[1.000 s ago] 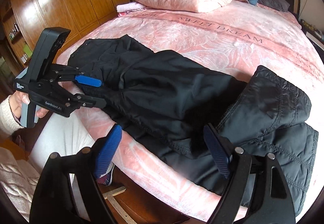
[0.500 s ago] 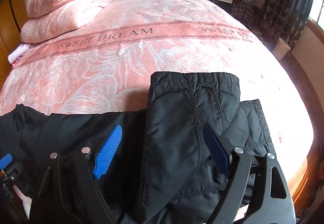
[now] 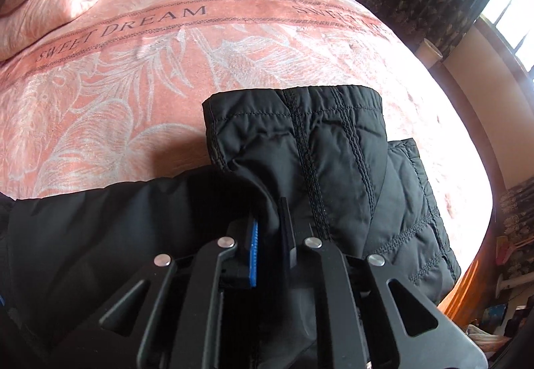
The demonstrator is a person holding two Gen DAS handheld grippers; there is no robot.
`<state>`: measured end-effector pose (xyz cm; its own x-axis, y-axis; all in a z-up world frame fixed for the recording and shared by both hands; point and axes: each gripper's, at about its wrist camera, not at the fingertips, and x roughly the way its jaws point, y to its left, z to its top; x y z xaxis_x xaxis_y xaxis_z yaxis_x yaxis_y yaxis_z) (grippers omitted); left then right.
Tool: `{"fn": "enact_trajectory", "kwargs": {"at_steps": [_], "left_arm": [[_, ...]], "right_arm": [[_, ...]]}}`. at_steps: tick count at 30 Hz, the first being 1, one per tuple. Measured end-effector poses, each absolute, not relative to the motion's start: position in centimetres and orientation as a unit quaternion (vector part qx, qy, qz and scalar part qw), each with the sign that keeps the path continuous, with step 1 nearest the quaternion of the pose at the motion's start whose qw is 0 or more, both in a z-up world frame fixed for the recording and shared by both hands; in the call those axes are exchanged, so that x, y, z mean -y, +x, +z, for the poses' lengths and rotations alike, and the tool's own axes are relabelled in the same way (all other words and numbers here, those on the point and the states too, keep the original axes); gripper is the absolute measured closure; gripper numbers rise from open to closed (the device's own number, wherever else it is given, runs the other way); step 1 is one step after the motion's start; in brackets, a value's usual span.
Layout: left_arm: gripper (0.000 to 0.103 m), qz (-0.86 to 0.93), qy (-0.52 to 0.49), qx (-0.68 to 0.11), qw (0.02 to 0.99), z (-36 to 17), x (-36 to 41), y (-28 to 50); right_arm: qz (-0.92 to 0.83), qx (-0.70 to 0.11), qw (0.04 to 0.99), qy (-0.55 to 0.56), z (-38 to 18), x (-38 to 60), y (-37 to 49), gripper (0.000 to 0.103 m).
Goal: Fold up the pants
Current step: 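Grasp the pant leg cuff with the right gripper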
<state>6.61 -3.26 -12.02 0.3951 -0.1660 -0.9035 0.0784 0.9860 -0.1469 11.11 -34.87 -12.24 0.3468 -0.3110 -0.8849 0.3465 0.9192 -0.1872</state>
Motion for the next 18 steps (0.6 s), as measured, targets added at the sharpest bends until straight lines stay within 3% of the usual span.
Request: {"fn": "enact_trajectory", "kwargs": {"at_steps": [7, 15, 18], "left_arm": [[0.010, -0.072, -0.041, -0.542, 0.836, -12.2, 3.9, 5.7], [0.010, -0.075, -0.034, -0.541, 0.837, -12.3, 5.7, 4.7], [0.010, -0.078, -0.032, -0.543, 0.835, -12.4, 6.3, 4.4]], "right_arm": [[-0.179, -0.493, 0.845, 0.101, -7.9, 38.6, 6.3, 0.098], [-0.183, -0.482, 0.838, 0.179, -6.9, 44.0, 0.6, 0.098], [-0.189, -0.490, 0.827, 0.201, -7.7, 45.6, -1.3, 0.092]]}}
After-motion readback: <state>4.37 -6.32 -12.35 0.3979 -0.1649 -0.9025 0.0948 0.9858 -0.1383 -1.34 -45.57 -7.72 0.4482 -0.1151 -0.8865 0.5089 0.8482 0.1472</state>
